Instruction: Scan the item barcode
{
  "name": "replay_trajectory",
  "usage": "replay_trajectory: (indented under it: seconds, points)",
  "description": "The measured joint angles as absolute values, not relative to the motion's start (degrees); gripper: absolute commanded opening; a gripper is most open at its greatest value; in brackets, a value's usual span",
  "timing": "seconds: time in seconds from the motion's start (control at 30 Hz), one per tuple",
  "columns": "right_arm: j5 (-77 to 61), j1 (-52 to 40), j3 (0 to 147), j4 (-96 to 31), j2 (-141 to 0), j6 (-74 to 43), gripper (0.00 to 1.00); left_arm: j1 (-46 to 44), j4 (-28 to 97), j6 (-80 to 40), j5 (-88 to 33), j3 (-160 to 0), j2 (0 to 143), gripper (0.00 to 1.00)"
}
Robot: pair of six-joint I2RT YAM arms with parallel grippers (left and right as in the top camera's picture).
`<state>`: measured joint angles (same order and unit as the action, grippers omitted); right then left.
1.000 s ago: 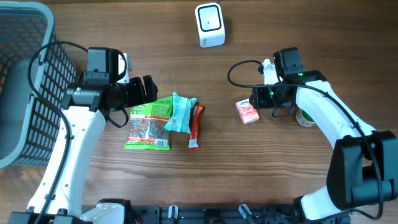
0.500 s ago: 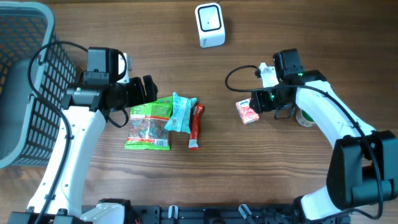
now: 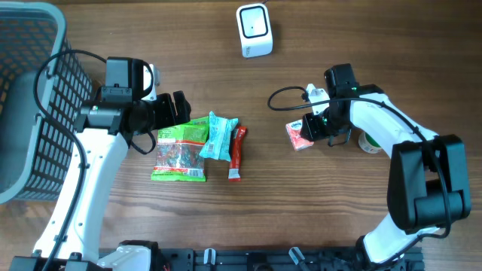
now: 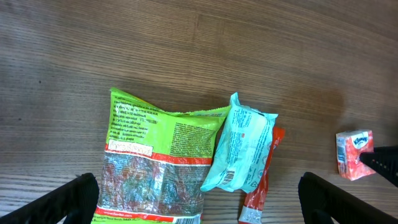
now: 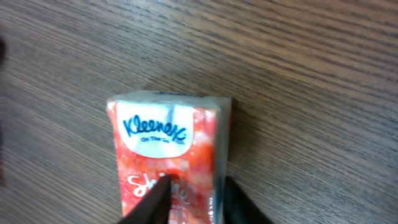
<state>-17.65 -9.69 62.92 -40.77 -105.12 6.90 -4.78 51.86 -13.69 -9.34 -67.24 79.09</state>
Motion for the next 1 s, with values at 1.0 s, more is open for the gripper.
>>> replay_trajectory:
  seconds: [1.0]
  points:
    - [-22.68, -9.69, 65.36, -42.17, -83.64, -5.17, 0.04, -4.78, 51.86, -13.69, -9.34, -67.22, 79.09, 1.0]
